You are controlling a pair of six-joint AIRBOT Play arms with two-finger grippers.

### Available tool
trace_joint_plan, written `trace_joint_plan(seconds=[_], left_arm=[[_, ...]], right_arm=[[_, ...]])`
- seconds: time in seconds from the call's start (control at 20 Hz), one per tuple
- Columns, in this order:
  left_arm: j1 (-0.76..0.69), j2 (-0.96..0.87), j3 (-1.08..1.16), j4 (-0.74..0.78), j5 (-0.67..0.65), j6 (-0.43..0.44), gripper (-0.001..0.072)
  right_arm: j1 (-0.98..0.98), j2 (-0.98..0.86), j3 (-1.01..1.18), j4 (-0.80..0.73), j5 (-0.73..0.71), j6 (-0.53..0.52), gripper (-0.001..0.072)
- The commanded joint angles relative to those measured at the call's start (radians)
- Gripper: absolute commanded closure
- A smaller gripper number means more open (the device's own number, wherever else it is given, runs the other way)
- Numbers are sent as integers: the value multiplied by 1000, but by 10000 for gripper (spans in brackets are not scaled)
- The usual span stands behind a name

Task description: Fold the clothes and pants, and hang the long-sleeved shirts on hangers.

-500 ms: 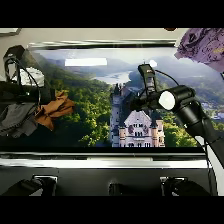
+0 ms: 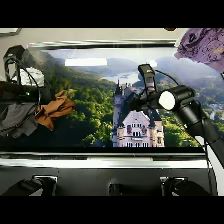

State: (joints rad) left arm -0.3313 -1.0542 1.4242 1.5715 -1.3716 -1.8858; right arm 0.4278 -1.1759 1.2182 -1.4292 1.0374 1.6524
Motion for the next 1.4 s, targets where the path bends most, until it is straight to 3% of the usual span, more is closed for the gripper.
trace_joint_plan(seconds=[0.0,0.8,0.85,0.9,0.95,1.1,1.35], left_arm=[[0,1,0,0,0,0,687],[0,0,-1,6,4,0,665],[0,-2,-1,25,4,0,526],[0,-6,-1,33,-11,-8,22],[0,-11,-1,49,-36,-48,-13],[32,-53,-24,161,-37,-51,-13],[224,-200,-162,165,117,-52,-13]], right_arm=[[1,0,1,0,0,0,684],[1,0,1,0,-19,0,684],[1,0,1,-2,-19,0,684],[1,0,1,-1,-19,0,684],[1,0,1,-1,-26,0,684],[1,0,1,0,-16,0,684],[1,0,1,3,-15,0,684]])
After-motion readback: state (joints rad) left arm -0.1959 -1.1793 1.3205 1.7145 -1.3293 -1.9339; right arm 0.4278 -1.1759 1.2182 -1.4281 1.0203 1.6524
